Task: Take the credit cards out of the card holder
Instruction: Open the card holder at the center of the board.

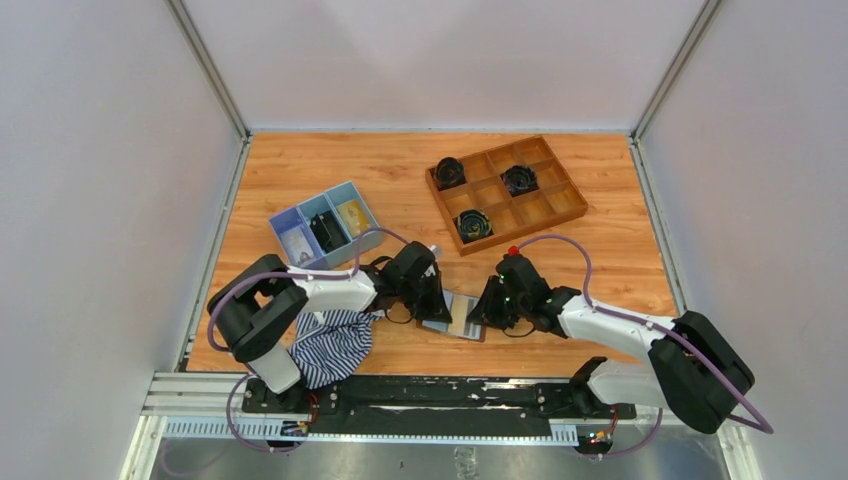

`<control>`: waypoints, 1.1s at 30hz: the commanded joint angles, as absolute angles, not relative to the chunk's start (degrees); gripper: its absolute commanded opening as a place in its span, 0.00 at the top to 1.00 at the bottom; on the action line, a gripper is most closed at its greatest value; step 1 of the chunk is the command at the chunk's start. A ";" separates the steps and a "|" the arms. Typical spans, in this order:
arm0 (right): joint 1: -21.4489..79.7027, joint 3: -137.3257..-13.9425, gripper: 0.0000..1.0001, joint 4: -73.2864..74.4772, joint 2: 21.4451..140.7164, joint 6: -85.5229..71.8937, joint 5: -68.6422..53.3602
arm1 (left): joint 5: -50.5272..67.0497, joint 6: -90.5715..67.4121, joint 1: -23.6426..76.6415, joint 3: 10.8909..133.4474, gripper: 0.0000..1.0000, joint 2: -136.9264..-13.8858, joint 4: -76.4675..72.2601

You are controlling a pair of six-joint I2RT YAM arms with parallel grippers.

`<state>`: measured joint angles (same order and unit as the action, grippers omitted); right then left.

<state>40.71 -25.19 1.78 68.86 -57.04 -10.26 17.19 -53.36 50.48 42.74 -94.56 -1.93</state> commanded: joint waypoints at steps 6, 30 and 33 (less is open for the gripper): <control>39.99 -22.20 0.72 5.32 70.49 -56.16 -7.62 | 17.93 -53.12 47.76 40.23 1.00 -89.46 -4.11; 35.37 -24.05 0.70 9.67 69.73 -50.71 -8.33 | 16.79 -50.12 46.19 38.69 1.00 -95.86 -2.02; 33.42 -23.74 0.70 9.36 70.92 -49.75 -9.10 | 16.52 -50.93 47.46 39.08 1.00 -95.72 -2.02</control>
